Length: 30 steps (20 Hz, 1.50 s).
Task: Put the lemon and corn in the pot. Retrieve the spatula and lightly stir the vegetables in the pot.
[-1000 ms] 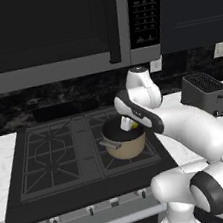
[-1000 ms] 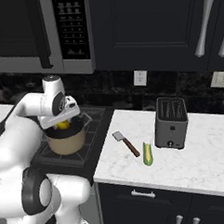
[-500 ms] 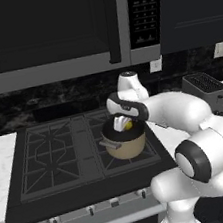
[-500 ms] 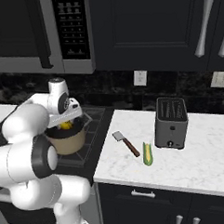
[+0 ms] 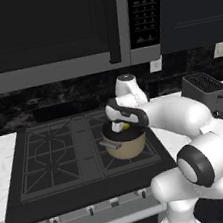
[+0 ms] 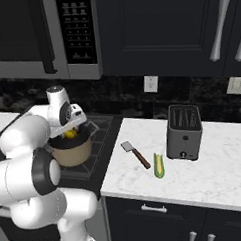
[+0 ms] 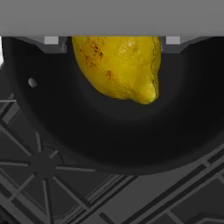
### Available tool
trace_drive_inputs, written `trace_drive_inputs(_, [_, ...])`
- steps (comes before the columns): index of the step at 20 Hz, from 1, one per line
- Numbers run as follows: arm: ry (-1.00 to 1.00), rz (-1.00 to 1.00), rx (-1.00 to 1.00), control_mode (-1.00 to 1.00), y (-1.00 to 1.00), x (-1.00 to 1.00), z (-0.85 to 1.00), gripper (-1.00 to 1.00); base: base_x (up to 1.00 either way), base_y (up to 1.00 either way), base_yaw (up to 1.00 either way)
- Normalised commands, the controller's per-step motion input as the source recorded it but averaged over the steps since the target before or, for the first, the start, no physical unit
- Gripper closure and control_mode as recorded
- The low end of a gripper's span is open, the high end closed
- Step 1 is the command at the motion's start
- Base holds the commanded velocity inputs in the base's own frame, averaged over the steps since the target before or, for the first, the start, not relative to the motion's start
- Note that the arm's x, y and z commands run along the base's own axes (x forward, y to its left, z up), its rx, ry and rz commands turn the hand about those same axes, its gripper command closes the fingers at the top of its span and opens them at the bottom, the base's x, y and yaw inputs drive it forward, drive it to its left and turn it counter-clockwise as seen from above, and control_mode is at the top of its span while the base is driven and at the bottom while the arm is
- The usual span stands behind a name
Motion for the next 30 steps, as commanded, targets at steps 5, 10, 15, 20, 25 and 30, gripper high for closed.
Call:
trace_drive_inputs(5, [-0.28,0.0,0.0,-1.0,-0.01,-0.25,0.22,-1.0,0.0,0.0,0.0])
trace_drive_inputs(10, [-0.17,-0.05,0.01,-1.0,-0.47,-0.74,0.62,-1.0,0.0,0.0,0.0])
trace_drive_inputs(15, [-0.03,-0.06,0.07,-1.0,-0.93,-0.83,0.23,-1.0,0.0,0.0,0.0])
trace_drive_inputs(20, [0.0,-0.1,0.06,-1.0,-1.0,-0.69,0.01,-1.0,0.0,0.0,0.0])
trace_drive_inputs(25, [0.02,-0.14,0.02,-1.0,-1.0,-0.42,0.0,-1.0,0.0,0.0,0.0])
trace_drive_inputs(30, [0.2,-0.27,0.0,-1.0,-1.0,0.05,-0.05,-1.0,0.0,0.0,0.0])
